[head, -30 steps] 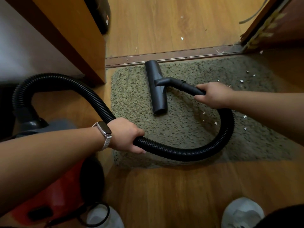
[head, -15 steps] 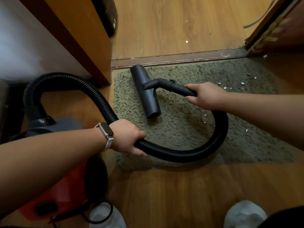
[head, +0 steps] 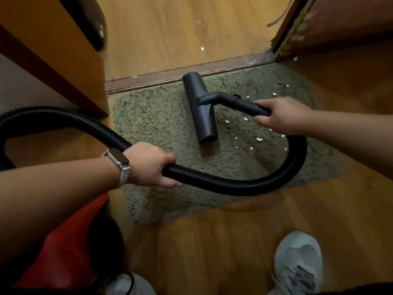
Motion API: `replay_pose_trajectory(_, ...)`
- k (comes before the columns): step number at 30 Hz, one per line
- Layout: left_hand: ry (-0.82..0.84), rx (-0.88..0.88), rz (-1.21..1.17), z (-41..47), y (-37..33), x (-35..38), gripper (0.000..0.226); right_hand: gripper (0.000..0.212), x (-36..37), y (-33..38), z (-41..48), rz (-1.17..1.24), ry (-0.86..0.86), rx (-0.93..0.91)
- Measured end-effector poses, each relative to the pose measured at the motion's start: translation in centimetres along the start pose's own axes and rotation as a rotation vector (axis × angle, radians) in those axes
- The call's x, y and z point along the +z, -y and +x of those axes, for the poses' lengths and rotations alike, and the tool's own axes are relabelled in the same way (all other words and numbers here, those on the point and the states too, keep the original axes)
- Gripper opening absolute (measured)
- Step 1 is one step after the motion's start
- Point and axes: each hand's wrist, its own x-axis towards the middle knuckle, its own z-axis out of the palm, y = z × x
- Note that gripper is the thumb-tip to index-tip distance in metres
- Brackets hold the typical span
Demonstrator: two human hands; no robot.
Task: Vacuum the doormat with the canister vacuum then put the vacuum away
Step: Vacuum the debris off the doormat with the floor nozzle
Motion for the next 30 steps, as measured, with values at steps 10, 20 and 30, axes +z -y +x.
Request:
replay_pose_trajectory(10,0.014,-0.016,0.080,4.3,-3.6,-2.4,0.058,0.015,0.1,-5.2,-4.5,0.012,-0.005,0.082)
replay_pose_trajectory(20,0.002,-0.077,0.046,5.6,-9.7,-0.4,0.057,0.017,1.9,-10.9,-2.8,0.032,0.025,0.055)
replay_pose_trajectory(30,-0.003,-0.123,0.051,5.8,-10.1,0.1,0.060,0.016,3.5,-11.0,-2.8,-0.025,0.101,-0.045)
